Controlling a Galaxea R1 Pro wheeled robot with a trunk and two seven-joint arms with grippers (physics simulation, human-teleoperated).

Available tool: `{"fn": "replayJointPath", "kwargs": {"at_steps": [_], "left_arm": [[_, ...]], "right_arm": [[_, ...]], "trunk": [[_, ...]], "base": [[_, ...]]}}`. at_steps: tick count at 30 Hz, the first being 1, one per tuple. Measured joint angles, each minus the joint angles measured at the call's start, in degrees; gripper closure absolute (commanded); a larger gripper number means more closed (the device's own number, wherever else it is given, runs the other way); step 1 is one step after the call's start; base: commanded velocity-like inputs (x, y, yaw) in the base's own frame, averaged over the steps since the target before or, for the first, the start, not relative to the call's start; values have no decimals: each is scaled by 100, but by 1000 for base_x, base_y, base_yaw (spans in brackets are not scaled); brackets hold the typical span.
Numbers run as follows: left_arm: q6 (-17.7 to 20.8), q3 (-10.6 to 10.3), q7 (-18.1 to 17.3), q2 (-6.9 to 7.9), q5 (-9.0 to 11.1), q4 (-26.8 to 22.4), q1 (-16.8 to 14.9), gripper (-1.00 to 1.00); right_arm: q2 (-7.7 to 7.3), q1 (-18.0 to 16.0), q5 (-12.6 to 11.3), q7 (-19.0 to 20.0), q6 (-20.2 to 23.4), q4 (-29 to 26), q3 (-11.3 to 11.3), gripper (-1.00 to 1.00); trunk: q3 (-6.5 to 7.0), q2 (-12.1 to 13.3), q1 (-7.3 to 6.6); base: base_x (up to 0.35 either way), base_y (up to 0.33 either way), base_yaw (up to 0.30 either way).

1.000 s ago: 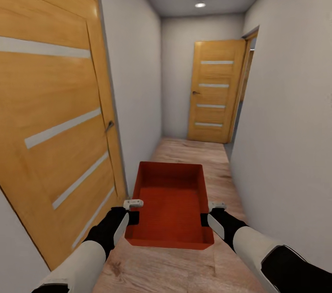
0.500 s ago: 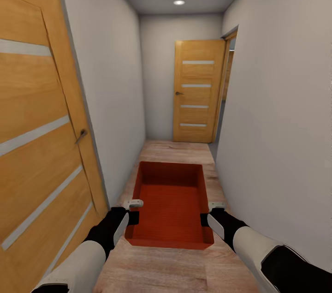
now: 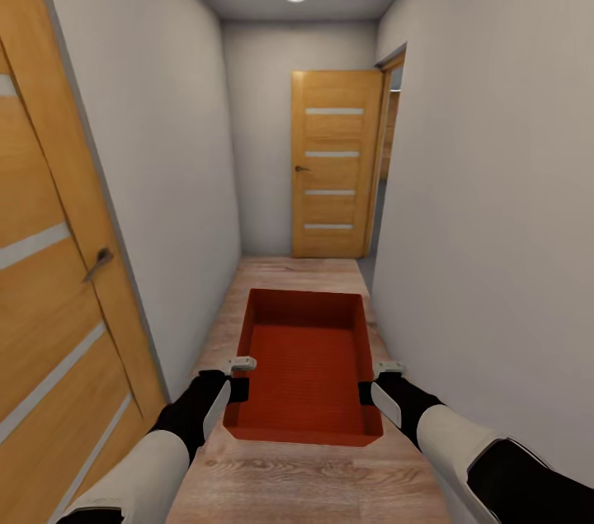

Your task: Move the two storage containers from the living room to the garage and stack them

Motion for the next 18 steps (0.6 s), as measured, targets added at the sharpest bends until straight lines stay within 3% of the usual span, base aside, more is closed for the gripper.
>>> {"fn": "replayJointPath", "kwargs": {"at_steps": [18], "left_arm": [[9,4,0,-4,-11,-3,-1,100]], "right_arm": [[-2,1,-25,0,0,2,16,100]], "trunk": [[0,0,0]], "base": [[322,0,0]]}}
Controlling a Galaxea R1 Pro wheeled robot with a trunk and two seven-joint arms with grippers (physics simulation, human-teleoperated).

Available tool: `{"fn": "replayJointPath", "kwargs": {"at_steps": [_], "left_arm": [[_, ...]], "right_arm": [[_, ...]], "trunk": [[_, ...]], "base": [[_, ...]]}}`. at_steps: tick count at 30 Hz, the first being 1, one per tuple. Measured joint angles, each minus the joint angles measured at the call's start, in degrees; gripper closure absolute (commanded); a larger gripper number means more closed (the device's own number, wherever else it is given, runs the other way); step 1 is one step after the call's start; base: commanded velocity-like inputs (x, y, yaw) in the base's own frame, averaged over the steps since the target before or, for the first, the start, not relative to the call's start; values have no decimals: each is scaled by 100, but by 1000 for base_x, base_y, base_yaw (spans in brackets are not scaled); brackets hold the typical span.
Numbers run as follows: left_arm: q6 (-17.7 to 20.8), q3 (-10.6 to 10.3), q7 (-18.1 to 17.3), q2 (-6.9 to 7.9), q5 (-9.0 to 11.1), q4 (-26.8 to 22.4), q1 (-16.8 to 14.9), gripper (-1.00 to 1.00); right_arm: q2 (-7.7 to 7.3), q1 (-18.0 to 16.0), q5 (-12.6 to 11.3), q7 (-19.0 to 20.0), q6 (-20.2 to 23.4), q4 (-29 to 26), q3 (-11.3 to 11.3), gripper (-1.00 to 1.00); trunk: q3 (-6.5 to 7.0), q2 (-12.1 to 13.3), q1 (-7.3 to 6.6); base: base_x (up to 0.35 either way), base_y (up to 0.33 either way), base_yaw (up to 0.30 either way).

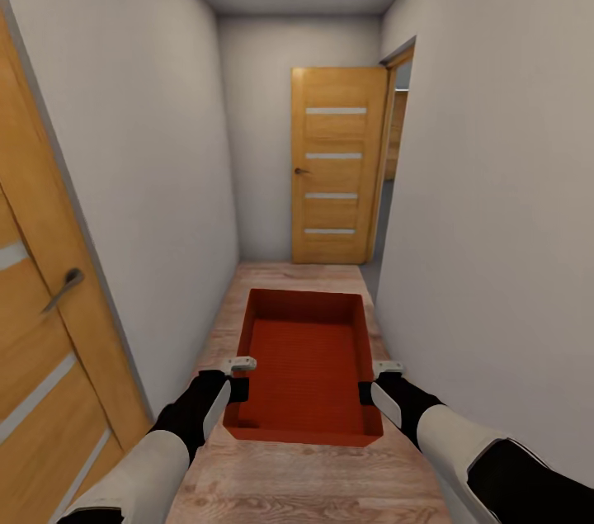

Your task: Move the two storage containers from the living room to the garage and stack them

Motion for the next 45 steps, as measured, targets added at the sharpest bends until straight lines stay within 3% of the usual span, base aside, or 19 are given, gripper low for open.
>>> {"fn": "replayJointPath", "kwargs": {"at_steps": [45], "left_arm": [[0,-1,0,1,3,0,0,100]], "right_arm": [[1,0,5,0,0,0,-4,100]], "trunk": [[0,0,0]], "base": [[323,0,0]]}}
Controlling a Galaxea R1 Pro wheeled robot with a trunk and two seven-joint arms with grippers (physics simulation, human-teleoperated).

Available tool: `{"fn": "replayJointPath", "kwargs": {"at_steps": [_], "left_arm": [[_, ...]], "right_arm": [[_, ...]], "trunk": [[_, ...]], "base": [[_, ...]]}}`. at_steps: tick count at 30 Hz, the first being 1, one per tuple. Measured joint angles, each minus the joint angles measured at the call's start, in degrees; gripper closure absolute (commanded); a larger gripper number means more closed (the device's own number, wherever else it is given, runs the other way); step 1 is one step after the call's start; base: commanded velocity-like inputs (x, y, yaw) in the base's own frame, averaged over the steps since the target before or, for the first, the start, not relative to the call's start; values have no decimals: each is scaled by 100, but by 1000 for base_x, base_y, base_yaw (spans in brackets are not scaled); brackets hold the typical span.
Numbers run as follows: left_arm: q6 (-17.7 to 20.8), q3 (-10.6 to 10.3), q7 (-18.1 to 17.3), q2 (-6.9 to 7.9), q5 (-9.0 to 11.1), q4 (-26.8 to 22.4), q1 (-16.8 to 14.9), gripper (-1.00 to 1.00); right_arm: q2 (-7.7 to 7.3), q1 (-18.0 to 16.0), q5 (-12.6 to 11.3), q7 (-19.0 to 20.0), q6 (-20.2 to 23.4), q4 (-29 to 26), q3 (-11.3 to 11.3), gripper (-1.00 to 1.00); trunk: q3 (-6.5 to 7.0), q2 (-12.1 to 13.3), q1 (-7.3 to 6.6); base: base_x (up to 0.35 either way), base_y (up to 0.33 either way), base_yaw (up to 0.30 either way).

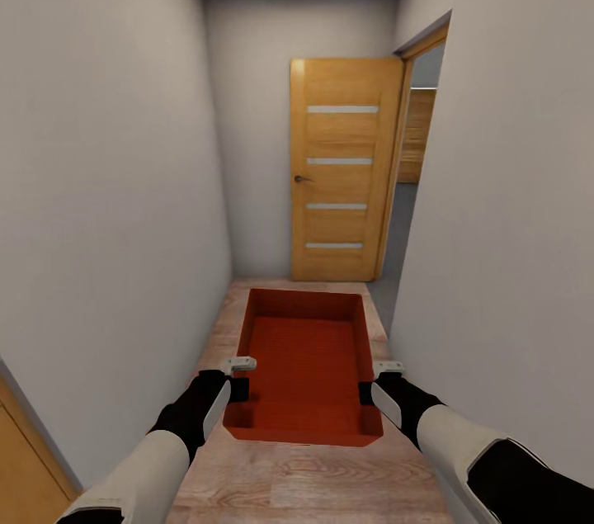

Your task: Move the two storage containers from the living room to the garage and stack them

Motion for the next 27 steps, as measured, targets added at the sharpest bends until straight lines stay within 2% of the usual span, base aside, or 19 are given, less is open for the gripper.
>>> {"fn": "replayJointPath", "kwargs": {"at_steps": [27], "left_arm": [[0,1,0,-2,-4,0,0,100]], "right_arm": [[-2,0,-8,0,-1,0,6,100]], "trunk": [[0,0,0]], "base": [[323,0,0]]}}
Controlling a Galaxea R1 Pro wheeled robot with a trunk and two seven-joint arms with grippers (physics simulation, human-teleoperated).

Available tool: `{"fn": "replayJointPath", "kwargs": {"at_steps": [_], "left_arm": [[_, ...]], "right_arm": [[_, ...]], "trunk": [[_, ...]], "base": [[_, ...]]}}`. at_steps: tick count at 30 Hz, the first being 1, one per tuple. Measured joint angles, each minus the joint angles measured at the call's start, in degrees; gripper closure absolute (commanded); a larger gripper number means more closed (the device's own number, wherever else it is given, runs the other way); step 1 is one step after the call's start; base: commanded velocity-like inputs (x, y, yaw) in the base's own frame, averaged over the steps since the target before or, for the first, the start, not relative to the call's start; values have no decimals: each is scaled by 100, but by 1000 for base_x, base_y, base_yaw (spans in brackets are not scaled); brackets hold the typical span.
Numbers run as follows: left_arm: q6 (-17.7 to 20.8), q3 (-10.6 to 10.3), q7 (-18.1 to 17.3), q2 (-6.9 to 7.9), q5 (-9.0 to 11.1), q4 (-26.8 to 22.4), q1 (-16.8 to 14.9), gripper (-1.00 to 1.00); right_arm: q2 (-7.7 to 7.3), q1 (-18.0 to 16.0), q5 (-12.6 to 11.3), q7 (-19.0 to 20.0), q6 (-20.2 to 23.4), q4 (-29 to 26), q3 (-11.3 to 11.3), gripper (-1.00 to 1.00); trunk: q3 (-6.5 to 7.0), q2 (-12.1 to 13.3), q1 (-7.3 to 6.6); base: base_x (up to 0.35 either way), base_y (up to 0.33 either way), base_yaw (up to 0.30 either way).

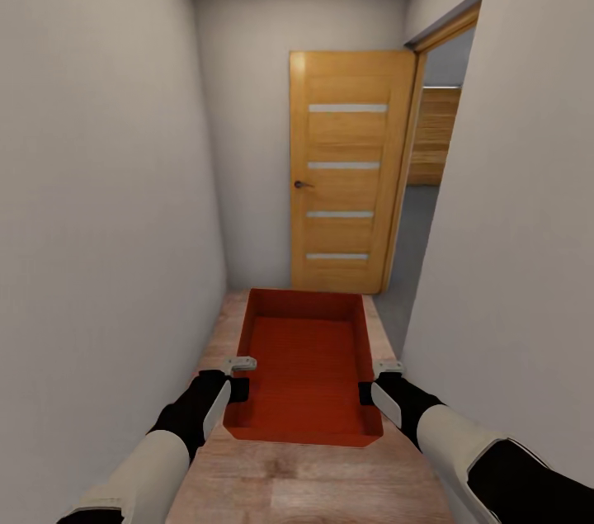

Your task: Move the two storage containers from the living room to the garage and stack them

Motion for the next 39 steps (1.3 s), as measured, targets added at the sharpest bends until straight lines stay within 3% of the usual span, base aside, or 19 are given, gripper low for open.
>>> {"fn": "replayJointPath", "kwargs": {"at_steps": [39], "left_arm": [[0,-2,0,1,2,0,0,100]], "right_arm": [[0,0,1,0,0,0,-1,100]], "trunk": [[0,0,0]], "base": [[323,0,0]]}}
